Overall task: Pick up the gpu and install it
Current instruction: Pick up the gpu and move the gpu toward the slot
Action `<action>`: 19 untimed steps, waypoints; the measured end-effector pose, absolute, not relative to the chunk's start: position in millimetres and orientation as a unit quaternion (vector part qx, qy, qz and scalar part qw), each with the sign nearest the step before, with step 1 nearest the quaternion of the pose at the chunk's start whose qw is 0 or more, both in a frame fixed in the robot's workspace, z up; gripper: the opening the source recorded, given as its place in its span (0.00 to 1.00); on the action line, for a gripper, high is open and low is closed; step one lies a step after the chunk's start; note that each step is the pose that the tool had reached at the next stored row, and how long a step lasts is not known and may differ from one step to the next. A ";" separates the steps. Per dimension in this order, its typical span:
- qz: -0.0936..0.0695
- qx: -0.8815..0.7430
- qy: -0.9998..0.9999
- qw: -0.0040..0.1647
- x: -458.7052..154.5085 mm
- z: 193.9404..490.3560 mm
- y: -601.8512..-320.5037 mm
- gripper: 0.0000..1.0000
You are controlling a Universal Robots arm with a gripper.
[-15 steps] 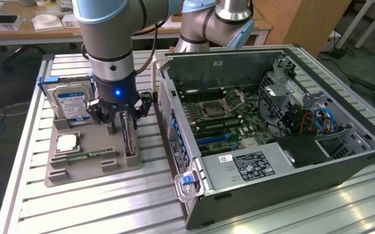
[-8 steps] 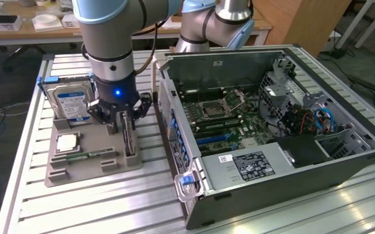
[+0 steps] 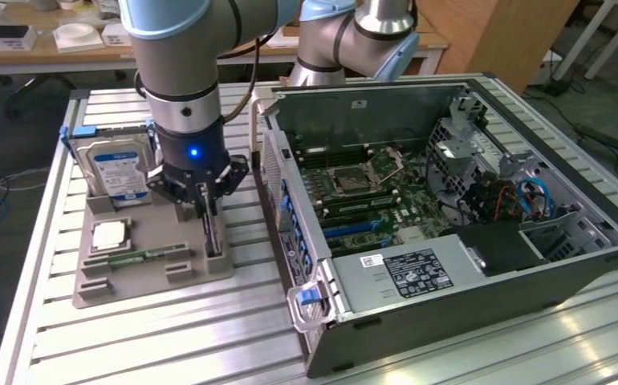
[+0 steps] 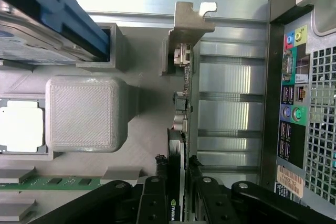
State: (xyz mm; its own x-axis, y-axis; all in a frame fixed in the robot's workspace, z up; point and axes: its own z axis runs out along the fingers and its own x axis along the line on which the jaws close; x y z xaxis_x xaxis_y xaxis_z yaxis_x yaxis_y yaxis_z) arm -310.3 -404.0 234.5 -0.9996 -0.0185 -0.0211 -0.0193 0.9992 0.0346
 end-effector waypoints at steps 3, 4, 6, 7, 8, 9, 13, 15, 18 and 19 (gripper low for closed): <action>0.017 -0.009 1.000 0.010 -310.2 234.5 -404.0 0.26; 0.017 -0.009 1.000 0.010 -310.2 234.5 -404.0 0.26; 0.017 -0.009 1.000 0.010 -310.3 234.5 -404.0 0.26; 0.017 -0.009 1.000 0.010 -310.2 234.5 -404.0 0.26; 0.017 -0.009 1.000 0.010 -310.3 234.5 -404.0 0.26; 0.017 -0.009 1.000 0.010 -310.3 234.4 -404.0 0.26; 0.017 -0.009 1.000 0.010 -310.2 234.5 -404.0 0.26; 0.017 -0.009 1.000 0.010 -310.2 235.4 -404.0 0.26; 0.017 -0.009 1.000 0.010 -310.2 237.8 -404.0 0.26; 0.017 -0.009 1.000 0.010 -310.3 238.8 -404.0 0.26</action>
State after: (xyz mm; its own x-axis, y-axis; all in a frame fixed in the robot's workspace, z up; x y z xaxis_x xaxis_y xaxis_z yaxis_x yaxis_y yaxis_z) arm -310.3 -404.0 238.8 -0.9996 -0.0185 -0.0210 -0.0193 0.9992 0.0346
